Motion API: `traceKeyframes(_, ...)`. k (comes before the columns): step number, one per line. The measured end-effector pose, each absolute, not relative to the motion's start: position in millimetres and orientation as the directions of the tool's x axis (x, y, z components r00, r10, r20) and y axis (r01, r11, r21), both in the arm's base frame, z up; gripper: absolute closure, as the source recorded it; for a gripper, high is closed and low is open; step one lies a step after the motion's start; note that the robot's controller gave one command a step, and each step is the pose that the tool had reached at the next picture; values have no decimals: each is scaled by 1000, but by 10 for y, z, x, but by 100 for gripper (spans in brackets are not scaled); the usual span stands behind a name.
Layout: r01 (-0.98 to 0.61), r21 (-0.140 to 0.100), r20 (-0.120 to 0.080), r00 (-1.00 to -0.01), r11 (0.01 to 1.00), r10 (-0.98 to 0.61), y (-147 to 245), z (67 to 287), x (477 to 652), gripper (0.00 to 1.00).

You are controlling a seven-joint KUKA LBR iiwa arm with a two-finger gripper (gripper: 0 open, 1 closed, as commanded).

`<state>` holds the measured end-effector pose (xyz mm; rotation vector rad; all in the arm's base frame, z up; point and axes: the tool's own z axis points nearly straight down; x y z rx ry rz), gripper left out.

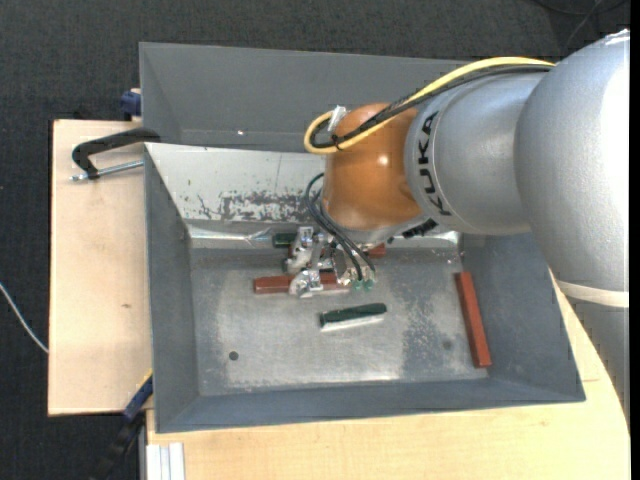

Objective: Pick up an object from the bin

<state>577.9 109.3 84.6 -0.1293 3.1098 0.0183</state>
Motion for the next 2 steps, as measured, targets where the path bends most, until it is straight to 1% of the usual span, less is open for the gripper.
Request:
traceKeyframes(1,-83,11,-29,-996,997,-82,1093,846,5779,100)
traceKeyframes(2,-91,2,-9,-996,996,-91,1119,2352,5776,100)
